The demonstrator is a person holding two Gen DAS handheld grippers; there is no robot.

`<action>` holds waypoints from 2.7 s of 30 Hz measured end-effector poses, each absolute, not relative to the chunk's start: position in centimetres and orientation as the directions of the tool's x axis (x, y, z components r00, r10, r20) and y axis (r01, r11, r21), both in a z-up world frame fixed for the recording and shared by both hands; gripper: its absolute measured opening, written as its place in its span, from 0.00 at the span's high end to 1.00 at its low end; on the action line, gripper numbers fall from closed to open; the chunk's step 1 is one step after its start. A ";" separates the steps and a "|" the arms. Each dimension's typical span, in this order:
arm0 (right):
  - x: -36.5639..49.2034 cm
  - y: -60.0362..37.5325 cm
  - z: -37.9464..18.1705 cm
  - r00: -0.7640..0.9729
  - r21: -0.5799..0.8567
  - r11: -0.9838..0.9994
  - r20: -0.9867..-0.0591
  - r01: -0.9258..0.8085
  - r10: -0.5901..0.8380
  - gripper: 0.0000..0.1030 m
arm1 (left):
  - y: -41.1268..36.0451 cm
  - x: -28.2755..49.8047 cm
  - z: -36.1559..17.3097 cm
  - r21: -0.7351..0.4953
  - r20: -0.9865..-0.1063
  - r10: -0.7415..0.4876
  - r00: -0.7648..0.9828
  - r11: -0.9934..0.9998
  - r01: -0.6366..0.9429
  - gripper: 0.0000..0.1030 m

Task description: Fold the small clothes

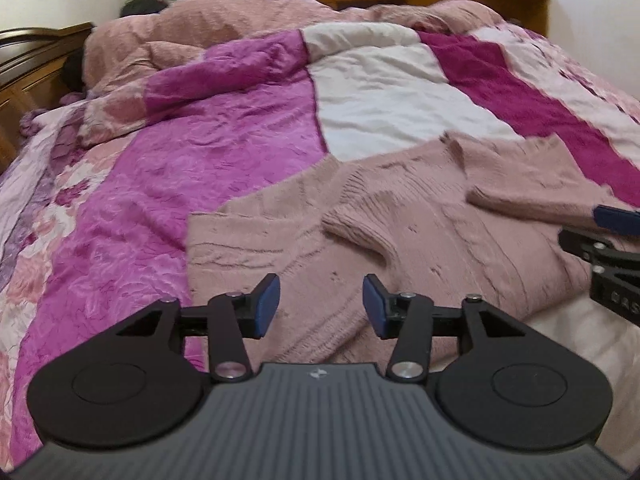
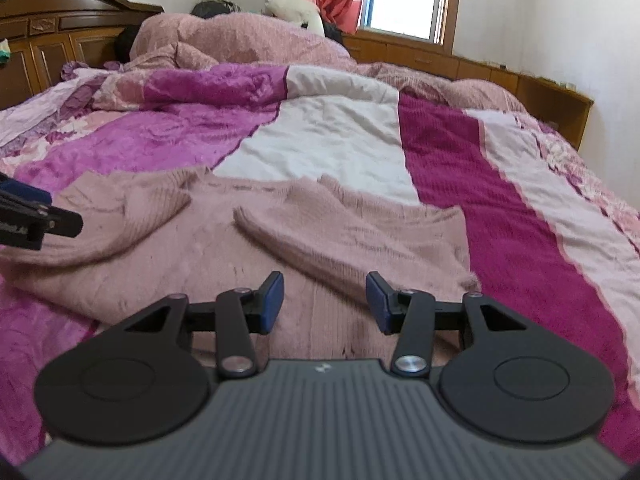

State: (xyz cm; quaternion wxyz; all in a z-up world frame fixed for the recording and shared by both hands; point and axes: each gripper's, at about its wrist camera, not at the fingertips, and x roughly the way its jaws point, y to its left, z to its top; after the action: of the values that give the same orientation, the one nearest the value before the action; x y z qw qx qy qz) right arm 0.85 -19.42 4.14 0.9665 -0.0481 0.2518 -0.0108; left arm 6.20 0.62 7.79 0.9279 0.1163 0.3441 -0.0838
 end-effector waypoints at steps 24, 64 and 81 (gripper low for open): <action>1.9 -20.3 3.5 0.859 -0.065 0.998 -0.511 -0.002 -0.032 0.54 | -1.9 13.2 4.3 -0.044 -0.646 -0.178 0.742 0.979 0.197 0.81; 3.7 -19.5 4.9 0.881 -0.203 0.972 -0.472 -0.119 0.009 0.54 | 8.8 14.3 9.0 0.065 -0.617 0.032 0.786 0.998 0.010 0.80; 7.0 -20.5 3.4 0.845 -0.145 0.976 -0.531 -0.160 0.059 0.55 | 4.6 12.8 6.7 -0.009 -0.681 -0.046 0.731 0.999 0.054 0.79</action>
State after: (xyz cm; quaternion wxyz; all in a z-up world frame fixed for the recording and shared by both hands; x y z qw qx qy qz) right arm 6.95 -20.51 3.35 0.9560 -0.0921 0.2724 0.0573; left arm 12.83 4.58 6.73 0.9303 0.0056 0.3658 -0.0267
